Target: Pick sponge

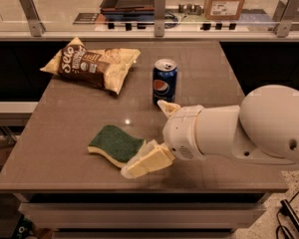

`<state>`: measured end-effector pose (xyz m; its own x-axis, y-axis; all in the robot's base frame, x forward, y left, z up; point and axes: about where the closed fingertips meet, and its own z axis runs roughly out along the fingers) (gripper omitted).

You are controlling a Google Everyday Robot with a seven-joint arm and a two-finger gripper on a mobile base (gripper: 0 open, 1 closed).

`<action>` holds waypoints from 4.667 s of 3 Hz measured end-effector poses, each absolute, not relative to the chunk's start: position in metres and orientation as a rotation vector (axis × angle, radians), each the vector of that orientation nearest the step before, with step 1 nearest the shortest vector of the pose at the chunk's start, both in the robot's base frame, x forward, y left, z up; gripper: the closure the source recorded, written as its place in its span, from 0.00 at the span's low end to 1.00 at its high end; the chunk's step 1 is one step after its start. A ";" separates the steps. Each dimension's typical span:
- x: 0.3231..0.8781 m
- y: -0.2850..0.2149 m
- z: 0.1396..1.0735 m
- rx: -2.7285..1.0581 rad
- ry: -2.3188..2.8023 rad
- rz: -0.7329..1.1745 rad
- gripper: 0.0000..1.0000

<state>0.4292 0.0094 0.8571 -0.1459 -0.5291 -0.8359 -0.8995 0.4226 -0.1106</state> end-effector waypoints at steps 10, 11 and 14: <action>0.440 0.052 0.848 -1.331 1.810 0.433 1.00; 0.455 0.038 0.876 -1.319 1.759 0.445 1.00; 0.470 0.011 0.937 -1.305 1.580 0.452 1.00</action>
Offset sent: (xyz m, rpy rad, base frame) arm 0.0044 0.0448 -0.0307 -0.0737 -0.0209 0.0039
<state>0.4695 0.0115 0.9367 0.0783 -0.5181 -0.8517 -0.8900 0.3487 -0.2939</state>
